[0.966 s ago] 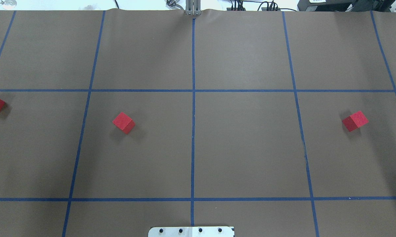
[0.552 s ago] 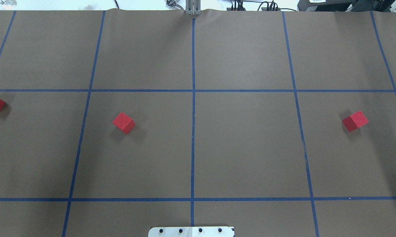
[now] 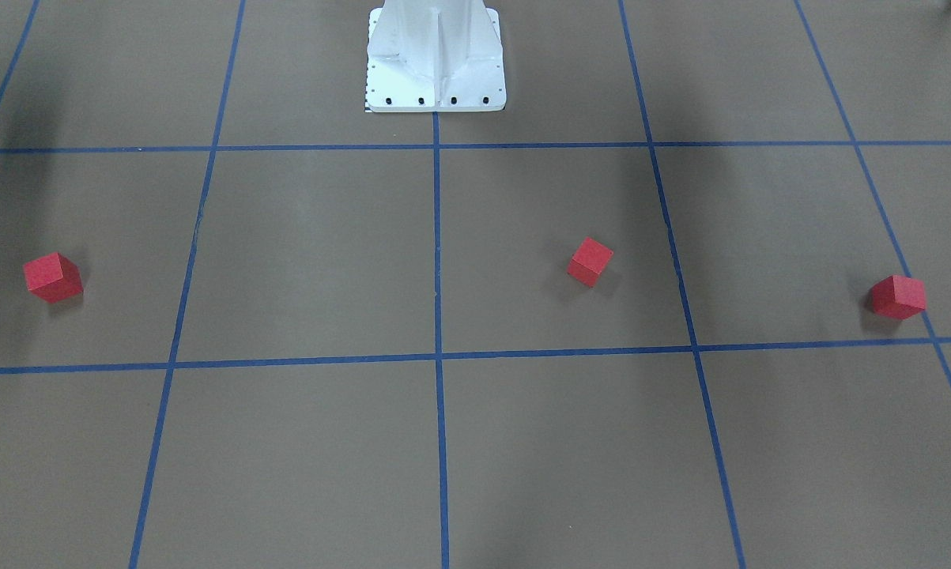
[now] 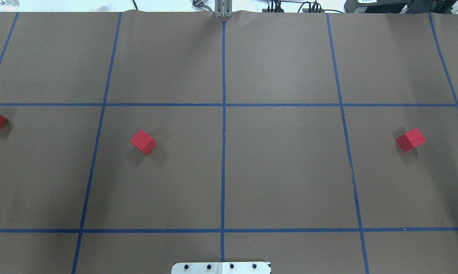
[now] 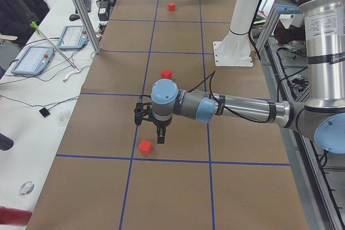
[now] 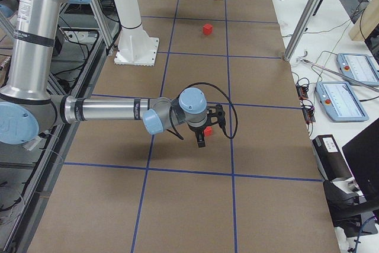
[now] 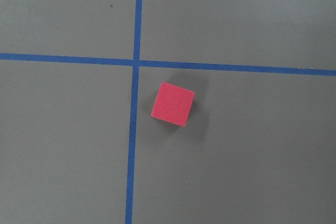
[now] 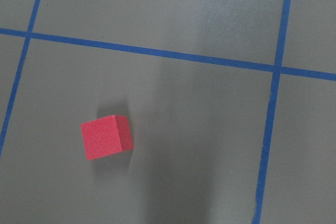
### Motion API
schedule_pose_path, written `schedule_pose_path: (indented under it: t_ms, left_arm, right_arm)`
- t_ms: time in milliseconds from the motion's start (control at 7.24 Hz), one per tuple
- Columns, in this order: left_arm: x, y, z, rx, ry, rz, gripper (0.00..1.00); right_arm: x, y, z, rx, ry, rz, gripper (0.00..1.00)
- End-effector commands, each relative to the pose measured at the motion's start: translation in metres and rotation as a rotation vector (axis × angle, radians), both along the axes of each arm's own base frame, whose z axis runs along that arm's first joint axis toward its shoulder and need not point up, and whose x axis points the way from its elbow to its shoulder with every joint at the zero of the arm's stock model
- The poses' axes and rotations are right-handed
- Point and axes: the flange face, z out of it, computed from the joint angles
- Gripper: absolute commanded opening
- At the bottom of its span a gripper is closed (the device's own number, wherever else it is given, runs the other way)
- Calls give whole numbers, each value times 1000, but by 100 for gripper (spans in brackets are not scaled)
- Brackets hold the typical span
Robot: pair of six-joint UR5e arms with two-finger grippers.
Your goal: Form red blocks into L shape at center
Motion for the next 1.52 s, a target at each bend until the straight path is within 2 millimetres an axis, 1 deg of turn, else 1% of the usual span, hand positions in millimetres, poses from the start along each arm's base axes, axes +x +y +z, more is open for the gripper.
schedule_pose_path:
  t_ms: [0, 138, 276, 414, 690, 828, 966, 1104, 1243, 1381]
  left_arm:
    - [0, 0, 0, -1, 1, 0, 100]
    - [0, 0, 0, -1, 1, 0, 100]
    - [0, 0, 0, 1, 1, 0, 100]
    - [0, 0, 0, 0, 0, 0, 100]
    - [0, 0, -3, 7, 0, 0, 100]
    - [-1, 0, -6, 12, 2, -1, 100]
    - [-1, 0, -8, 15, 2, -3, 100]
    - [-2, 1, -13, 25, 3, -4, 100]
    - [-3, 2, -18, 35, 4, -6, 100]
    - [-3, 7, -23, 41, 4, -6, 100]
  right_arm:
    - [-60, -5, -6, 0, 30, -31, 100]
    - [-92, -21, -22, 24, 65, -24, 99]
    - [-135, -29, -29, 24, 114, -15, 99]
    - [-158, -38, -19, 21, 145, -25, 99]
    - [-173, -44, 1, 9, 152, -44, 98]
    - [-177, -48, 4, 4, 155, -46, 98]
    - [-185, -57, 8, -2, 158, -50, 97]
    - [-189, -61, 12, -11, 162, -51, 87]
    - [-188, -59, 16, -23, 163, -52, 23]
    - [-186, -57, 15, -22, 159, -54, 0]
